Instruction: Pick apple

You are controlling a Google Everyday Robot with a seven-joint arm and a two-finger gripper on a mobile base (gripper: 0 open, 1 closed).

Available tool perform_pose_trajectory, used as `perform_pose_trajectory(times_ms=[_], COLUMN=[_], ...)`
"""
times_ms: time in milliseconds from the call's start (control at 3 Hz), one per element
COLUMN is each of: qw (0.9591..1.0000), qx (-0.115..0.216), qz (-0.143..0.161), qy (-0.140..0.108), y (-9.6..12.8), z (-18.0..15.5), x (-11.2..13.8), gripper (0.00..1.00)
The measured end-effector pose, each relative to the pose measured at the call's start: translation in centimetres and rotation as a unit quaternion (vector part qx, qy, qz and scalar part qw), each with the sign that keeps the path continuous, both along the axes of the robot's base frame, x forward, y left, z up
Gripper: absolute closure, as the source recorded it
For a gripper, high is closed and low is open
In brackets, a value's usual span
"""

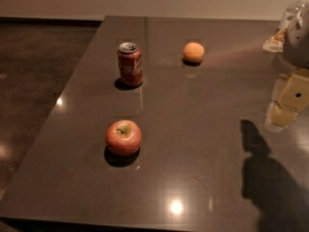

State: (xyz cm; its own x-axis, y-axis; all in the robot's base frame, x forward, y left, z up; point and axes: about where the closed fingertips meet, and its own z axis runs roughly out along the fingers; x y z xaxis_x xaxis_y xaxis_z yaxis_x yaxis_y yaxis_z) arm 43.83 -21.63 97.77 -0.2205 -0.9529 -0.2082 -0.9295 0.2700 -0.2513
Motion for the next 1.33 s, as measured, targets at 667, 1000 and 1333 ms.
perform_pose_trajectory(times_ms=[667,1000,1333], qw=[0.9980,0.9927,0.9822], qx=[0.044,0.078,0.118], qz=[0.045,0.090,0.142], qy=[0.000,0.016,0.037], y=[5.2,9.5,14.5], z=[-1.8,-3.7,-6.1], x=[1.0,1.5,0.6], gripper=[0.00,0.00,0.00])
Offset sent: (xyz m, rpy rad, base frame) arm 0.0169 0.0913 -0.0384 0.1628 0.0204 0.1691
